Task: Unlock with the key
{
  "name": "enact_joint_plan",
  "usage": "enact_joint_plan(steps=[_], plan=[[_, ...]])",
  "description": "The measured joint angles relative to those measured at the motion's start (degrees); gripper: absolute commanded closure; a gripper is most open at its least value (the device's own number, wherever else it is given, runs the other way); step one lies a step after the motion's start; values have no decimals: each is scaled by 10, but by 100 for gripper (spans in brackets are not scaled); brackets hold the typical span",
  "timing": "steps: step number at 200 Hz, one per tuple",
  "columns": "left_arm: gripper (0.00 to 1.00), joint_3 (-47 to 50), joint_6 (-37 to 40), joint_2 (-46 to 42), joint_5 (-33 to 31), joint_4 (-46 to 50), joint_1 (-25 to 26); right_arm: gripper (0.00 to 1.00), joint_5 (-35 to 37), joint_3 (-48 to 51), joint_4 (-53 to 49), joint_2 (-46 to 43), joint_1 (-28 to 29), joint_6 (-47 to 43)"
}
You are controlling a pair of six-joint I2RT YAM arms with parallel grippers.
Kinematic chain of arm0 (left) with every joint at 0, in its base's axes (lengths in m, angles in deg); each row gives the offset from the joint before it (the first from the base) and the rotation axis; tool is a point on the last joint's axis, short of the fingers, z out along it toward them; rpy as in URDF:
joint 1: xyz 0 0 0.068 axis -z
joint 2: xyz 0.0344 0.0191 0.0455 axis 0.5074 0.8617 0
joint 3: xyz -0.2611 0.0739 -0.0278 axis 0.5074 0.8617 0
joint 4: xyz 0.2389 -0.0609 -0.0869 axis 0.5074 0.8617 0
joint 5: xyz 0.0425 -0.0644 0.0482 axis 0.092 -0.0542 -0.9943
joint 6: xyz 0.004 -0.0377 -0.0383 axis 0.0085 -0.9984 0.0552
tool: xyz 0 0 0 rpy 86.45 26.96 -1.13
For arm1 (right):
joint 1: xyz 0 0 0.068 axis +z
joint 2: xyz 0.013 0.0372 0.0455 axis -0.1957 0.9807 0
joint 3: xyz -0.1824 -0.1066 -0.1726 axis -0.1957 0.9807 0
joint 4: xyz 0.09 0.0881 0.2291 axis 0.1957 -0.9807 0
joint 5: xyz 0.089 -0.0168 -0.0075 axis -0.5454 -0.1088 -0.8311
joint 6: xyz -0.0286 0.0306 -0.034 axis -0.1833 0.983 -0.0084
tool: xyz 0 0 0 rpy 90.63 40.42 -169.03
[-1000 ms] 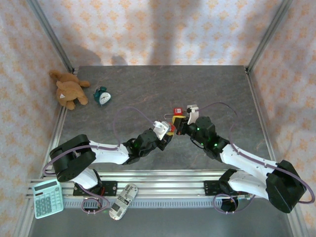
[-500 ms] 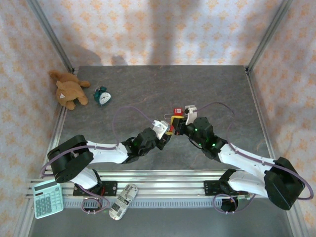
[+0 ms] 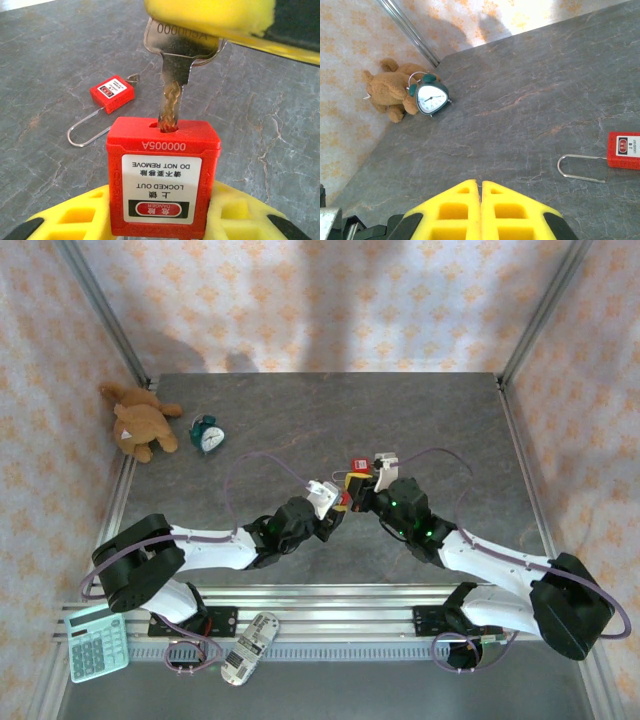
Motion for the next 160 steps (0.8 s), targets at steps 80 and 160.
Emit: enact_joint_plan(steps=[80, 160], plan=[[70, -26, 27, 0, 13, 60, -7, 99, 3, -12, -16, 14, 0, -11], [70, -26, 21, 0, 30, 46, -15, 100, 23, -19, -27, 5, 3, -1]])
